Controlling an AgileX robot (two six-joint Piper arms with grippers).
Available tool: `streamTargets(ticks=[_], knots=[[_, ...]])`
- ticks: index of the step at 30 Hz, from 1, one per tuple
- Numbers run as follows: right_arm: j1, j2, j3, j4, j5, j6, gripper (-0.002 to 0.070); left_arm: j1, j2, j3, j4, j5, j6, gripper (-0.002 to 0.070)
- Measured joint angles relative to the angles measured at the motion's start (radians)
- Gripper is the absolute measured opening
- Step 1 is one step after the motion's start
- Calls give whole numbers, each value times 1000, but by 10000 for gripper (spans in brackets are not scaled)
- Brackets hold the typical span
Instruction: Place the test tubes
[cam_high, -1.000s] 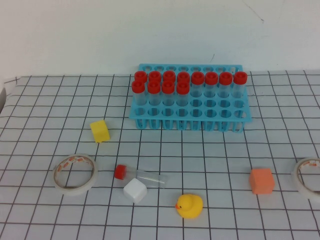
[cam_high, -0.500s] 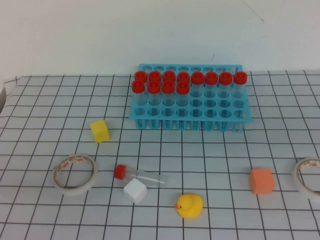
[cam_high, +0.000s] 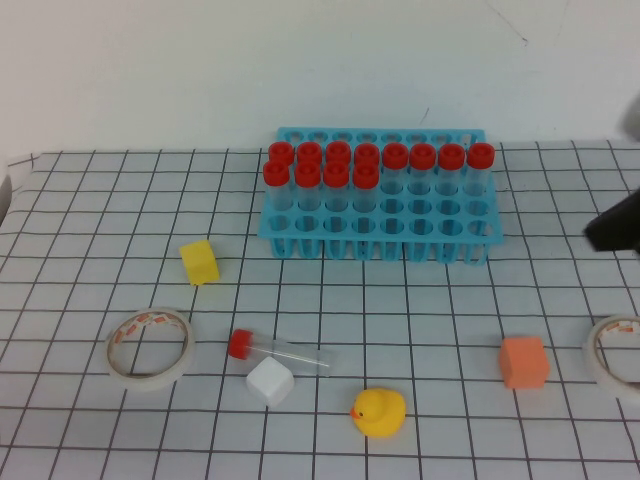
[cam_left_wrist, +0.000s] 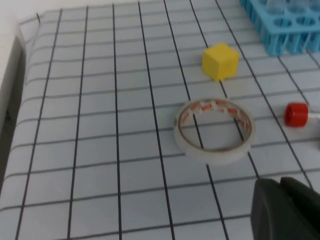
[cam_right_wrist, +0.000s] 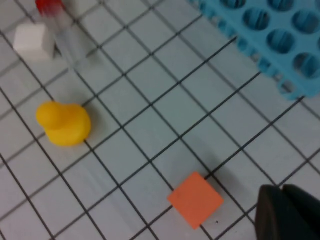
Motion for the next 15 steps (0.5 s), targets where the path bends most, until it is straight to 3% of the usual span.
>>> streamTargets(ticks=[7, 15], knots=[[306, 204, -173, -257, 14, 119, -1, 0, 0, 21, -7, 19, 22, -1], [604, 435, -379, -375, 38, 130, -1, 0, 0, 23, -26, 15, 24, -1]])
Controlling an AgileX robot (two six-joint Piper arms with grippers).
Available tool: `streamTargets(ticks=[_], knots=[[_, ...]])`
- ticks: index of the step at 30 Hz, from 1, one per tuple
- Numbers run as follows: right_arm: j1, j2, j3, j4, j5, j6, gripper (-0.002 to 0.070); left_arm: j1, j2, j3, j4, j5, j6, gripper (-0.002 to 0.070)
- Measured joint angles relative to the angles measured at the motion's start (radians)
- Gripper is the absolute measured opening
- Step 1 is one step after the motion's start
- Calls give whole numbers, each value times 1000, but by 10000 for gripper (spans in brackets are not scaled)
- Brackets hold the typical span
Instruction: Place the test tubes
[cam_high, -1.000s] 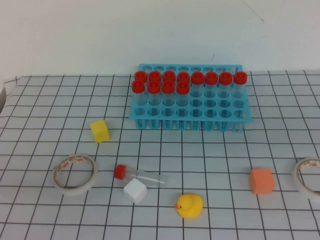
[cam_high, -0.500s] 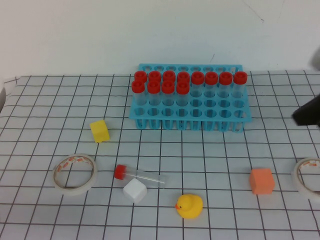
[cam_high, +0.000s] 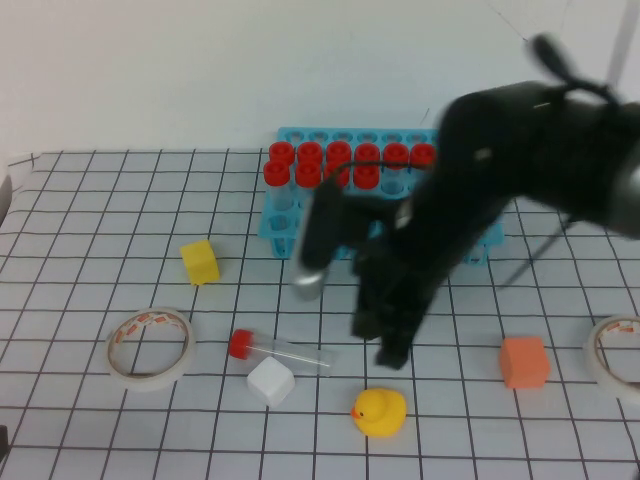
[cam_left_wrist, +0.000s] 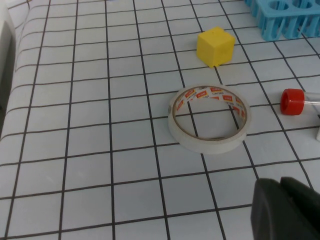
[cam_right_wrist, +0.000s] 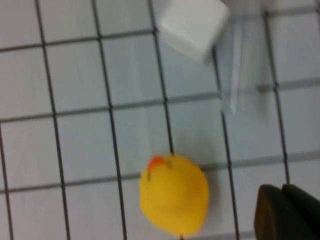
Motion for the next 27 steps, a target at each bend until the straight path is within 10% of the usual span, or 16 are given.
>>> streamTargets(ticks=[9, 20, 27], knots=[[90, 242, -300, -43, 185, 39, 42, 0, 0, 0, -2, 0, 0, -1], [90, 316, -365, -82, 172, 132, 409, 0, 0, 0, -10, 0, 2, -1], [90, 339, -369, -82, 124, 132, 421, 0, 0, 0, -10, 0, 2, -2]])
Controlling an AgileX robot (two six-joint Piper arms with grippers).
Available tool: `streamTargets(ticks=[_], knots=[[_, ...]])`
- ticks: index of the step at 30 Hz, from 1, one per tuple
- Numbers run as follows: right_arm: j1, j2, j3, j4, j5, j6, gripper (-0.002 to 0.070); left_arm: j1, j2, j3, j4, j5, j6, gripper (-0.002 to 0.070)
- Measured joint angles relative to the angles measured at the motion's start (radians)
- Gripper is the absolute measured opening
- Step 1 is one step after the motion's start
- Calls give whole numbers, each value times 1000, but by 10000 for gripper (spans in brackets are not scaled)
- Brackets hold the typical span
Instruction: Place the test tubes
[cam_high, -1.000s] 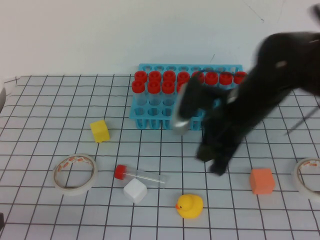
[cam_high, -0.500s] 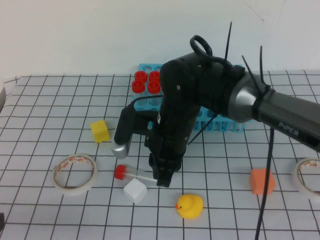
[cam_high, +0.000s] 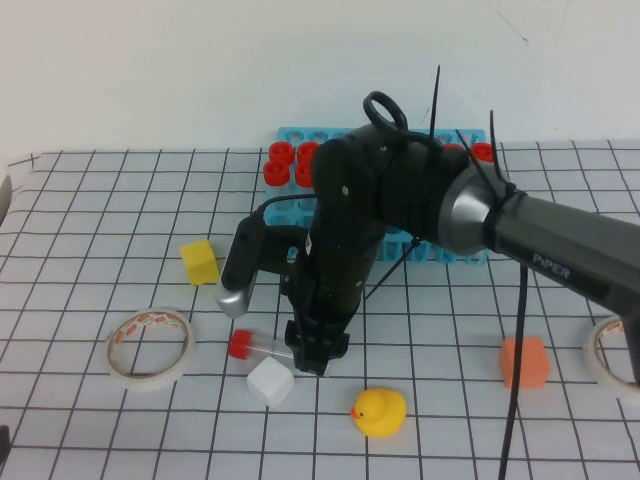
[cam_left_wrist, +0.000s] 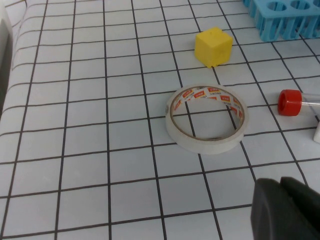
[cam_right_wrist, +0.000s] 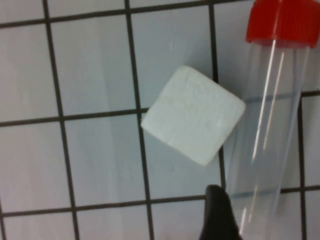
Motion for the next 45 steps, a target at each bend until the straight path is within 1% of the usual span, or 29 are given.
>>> streamTargets(ticks=[8, 12, 15, 17, 20, 21, 26, 30, 35, 41, 45], knots=[[0, 39, -1, 0, -1, 0, 423, 0, 0, 0, -4, 2, 0, -2], [0, 65, -1, 2, 6, 0, 411, 0, 0, 0, -5, 2, 2, -2], [0, 68, -2, 2, 6, 0, 376, 0, 0, 0, -5, 2, 2, -2], [0, 68, -2, 2, 6, 0, 335, 0, 0, 0, -5, 2, 2, -2], [0, 68, -2, 0, 10, 0, 246, 0, 0, 0, -5, 2, 2, -2], [0, 68, -2, 0, 10, 0, 235, 0, 0, 0, -5, 2, 2, -2], [0, 68, -2, -4, 14, 1, 236, 0, 0, 0, -5, 2, 2, -2], [0, 55, -2, -13, 53, 30, 236, 0, 0, 0, -5, 2, 2, -2], [0, -35, -2, -62, 108, 56, 236, 0, 0, 0, -5, 2, 2, -2], [0, -248, -2, -84, 117, 114, 236, 0, 0, 0, -7, 2, 2, -2], [-2, -404, -2, -84, 111, 123, 236, 0, 0, 0, -7, 2, 2, -2]])
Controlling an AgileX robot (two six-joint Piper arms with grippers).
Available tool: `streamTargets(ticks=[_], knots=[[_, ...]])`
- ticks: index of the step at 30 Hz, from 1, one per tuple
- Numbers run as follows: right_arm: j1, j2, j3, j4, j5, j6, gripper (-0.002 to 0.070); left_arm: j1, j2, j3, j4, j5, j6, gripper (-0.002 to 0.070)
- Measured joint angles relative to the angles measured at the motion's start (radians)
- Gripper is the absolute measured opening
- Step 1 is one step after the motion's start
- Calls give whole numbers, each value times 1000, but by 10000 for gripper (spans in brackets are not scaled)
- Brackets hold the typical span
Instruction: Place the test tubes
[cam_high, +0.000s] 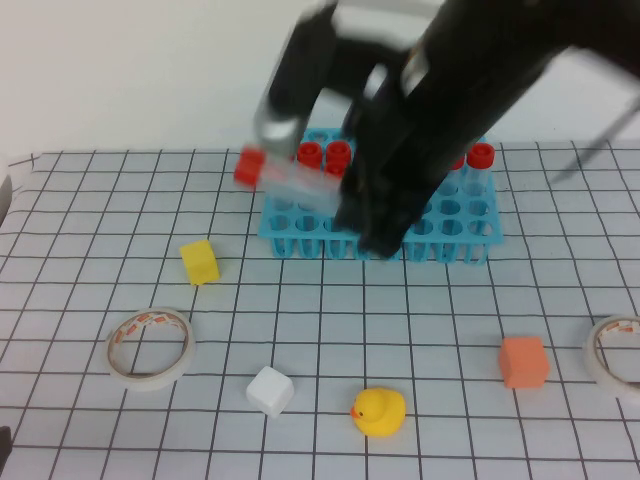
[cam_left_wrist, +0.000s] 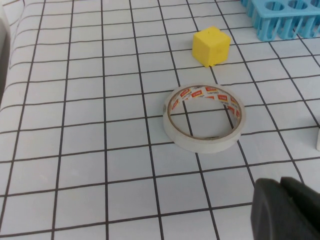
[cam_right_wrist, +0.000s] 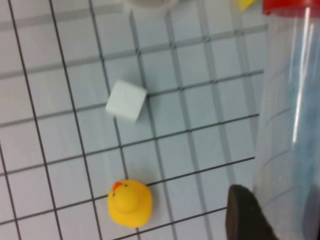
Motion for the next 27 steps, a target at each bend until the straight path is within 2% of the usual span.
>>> streamTargets(ticks=[9, 12, 16, 21, 27], knots=[[0, -232, 20, 12, -86, 100, 236, 0, 0, 0, -3, 0, 0, -2], [0, -312, 114, 50, -183, 105, 236, 0, 0, 0, -3, -4, 0, -2], [0, -435, 370, 124, -396, 84, 236, 0, 0, 0, -3, -37, 0, -2], [0, -570, 723, 355, -703, -44, 236, 0, 0, 0, -16, -116, 0, -2], [13, -664, 1039, 806, -969, -420, 236, -8, 2, -2, -123, -346, 0, -1]])
